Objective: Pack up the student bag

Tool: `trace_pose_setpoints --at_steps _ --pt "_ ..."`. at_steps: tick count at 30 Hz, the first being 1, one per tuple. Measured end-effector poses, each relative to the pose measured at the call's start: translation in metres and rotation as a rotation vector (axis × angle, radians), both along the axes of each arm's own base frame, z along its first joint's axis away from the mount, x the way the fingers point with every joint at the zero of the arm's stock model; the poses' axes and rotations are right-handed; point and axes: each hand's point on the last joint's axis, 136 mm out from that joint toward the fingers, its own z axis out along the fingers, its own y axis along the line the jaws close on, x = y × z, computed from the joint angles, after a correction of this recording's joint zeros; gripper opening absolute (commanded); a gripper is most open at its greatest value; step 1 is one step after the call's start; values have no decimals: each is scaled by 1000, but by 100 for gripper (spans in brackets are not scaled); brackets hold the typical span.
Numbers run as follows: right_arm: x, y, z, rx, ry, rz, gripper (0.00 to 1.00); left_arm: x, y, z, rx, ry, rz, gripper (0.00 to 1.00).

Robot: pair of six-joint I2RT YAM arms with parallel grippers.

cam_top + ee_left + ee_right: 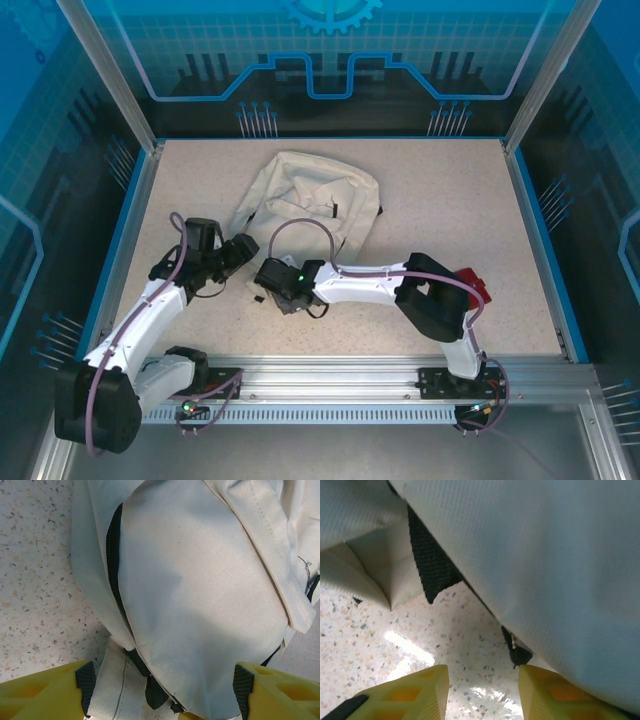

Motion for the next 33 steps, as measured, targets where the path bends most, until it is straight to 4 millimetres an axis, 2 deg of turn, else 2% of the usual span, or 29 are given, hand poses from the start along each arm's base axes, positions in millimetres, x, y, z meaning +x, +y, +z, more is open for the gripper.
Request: trace_pose_setpoints --at_steps 6,12,19,23,27,33 --pt "12 -2 1 -42 -56 -29 42 0 0 0 -12 2 -1 77" --pt "20 -7 -8 -97 -88 -45 29 0 -1 -2 -21 14 -5 78" --pt "25 -7 -8 -122 -109 -55 8 -1 -4 -1 -52 20 -4 78" --pt "24 -7 -8 -120 -103 -48 0 0 -11 0 -105 19 -8 77" --pt "18 -6 -4 -95 -75 -31 0 0 -18 -8 -159 39 -9 76" --pt "10 2 13 31 20 -5 0 9 -24 -26 -208 86 1 67"
